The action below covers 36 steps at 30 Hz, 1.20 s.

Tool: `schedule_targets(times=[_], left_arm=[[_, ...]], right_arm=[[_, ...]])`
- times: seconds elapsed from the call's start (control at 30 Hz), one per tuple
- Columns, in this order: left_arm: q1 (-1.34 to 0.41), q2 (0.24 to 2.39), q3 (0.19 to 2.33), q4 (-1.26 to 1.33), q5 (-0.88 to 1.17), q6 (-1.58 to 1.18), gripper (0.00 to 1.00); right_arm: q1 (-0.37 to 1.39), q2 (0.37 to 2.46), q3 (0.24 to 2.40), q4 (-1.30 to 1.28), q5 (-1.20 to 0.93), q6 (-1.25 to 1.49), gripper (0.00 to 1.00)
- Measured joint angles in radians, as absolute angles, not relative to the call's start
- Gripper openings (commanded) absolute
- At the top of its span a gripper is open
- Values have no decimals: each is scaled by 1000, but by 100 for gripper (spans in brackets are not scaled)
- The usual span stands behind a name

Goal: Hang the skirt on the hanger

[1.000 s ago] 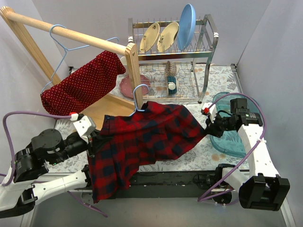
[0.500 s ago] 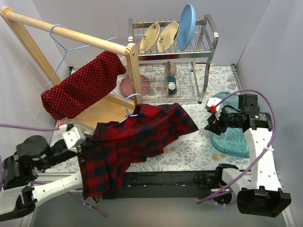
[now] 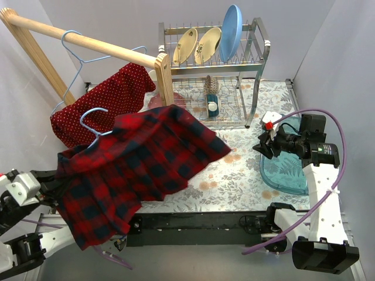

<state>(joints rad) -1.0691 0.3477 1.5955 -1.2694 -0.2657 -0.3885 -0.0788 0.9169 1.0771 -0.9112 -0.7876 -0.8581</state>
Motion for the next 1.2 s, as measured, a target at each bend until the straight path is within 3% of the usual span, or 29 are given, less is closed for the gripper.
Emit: schedule_targets(times=[0.27,0.43,0.8,1.2], left_arm=[[-1069,247,1715,-1378,-434,-311,0],[-1087,211,1634,-1329,-562,-316,0],[-1213,490,1481,-1218,-674,-408,0],[-1373,570,1562,-1020,-834,-443,0]], right_arm=[[-84,919,1069,-878,-785,-832,54],[-86,928,1064,-850,-789,-810,54],[-90,928,1030,-828,-790,-791,54],[-98,911,1009,-818,-791,-793,54]])
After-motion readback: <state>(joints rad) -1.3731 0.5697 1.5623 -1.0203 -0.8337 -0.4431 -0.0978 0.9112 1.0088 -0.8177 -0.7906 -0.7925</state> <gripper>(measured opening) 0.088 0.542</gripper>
